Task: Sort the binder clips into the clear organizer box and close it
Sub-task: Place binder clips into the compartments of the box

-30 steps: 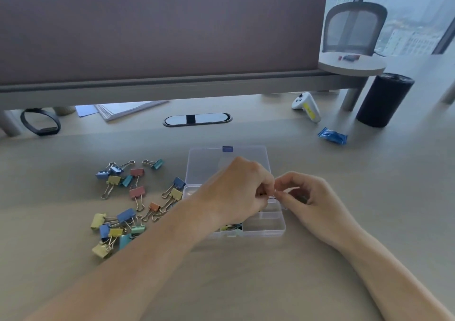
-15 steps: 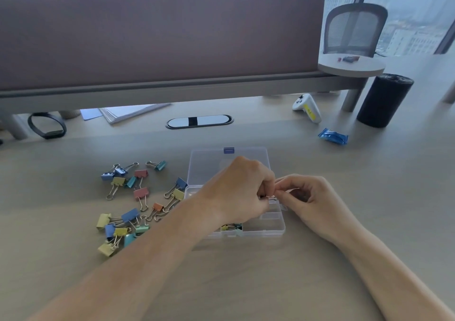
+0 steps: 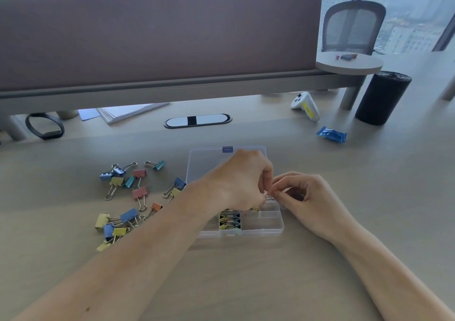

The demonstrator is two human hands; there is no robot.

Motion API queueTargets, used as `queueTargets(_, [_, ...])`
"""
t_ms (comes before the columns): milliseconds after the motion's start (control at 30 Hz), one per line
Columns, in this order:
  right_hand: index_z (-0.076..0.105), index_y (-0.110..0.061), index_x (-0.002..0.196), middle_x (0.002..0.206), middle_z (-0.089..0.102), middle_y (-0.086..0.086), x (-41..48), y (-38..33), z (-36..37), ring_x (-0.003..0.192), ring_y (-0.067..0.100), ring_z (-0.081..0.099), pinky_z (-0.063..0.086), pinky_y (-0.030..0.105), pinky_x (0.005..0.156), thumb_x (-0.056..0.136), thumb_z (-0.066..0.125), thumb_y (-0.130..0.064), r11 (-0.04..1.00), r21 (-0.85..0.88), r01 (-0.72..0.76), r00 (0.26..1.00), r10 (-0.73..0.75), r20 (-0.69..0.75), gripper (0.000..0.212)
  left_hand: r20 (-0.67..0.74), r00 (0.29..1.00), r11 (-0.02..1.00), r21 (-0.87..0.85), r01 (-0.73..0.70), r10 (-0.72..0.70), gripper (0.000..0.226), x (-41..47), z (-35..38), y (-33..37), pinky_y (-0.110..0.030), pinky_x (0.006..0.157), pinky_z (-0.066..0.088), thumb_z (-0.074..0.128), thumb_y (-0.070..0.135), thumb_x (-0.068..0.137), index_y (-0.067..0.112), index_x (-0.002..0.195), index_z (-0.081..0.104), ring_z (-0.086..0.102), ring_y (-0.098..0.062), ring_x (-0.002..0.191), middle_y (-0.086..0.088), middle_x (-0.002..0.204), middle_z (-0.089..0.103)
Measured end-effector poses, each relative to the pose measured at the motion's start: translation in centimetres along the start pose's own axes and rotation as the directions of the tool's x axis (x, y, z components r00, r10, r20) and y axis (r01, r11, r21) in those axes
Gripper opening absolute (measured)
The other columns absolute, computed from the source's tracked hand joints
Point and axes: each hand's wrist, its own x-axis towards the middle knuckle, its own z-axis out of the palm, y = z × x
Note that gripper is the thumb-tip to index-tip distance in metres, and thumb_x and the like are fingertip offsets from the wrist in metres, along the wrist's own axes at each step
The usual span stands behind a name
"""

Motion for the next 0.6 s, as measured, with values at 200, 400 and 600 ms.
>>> queueTargets(200, [0.081, -0.027, 0.076, 0.100, 0.077, -0.015, -0.2, -0.4, -0.1, 0.081, 0.018, 0.075, 0.060, 0.046, 0.082, 0.089, 0.076, -0.007, 1.000, 0.000, 0.007, 1.000, -0.007, 0.012, 0.025, 0.045, 0.996, 0.995, 0.075, 0.071, -0.075, 0.025, 0.7, -0.3, 0.9, -0.033, 0.078, 0.059, 0.080, 0.008, 0.080, 0.026, 0.090, 0.065, 0.067, -0.015, 0.086, 0.008, 0.089, 0.066])
queueTargets(400, [0.081, -0.028, 0.075, 0.099, 0.077, -0.016, -0.2, -0.6, -0.2, 0.081, 0.017, 0.076, 0.060, 0.048, 0.084, 0.087, 0.076, -0.005, 1.000, 0.001, -0.002, 1.000, 0.002, 0.013, 0.026, 0.060, 0.993, 0.984, 0.156, 0.090, -0.100, 0.026, 1.2, -0.3, 1.7, -0.034, 0.074, 0.058, 0.083, 0.012, 0.077, 0.023, 0.095, 0.066, 0.067, -0.018, 0.086, 0.004, 0.094, 0.067])
queueTargets(600, [0.081, -0.028, 0.081, 0.096, 0.077, -0.016, -0.1, -0.6, 0.0, 0.080, 0.025, 0.073, 0.060, 0.047, 0.082, 0.092, 0.072, -0.004, 1.000, -0.013, -0.021, 1.000, 0.021, -0.006, 0.027, 0.096, 0.986, 0.991, 0.019, 0.133, -0.134, 0.022, 0.9, -1.3, 0.6, -0.038, 0.084, 0.059, 0.080, 0.021, 0.081, 0.030, 0.090, 0.062, 0.068, -0.014, 0.091, 0.008, 0.092, 0.070])
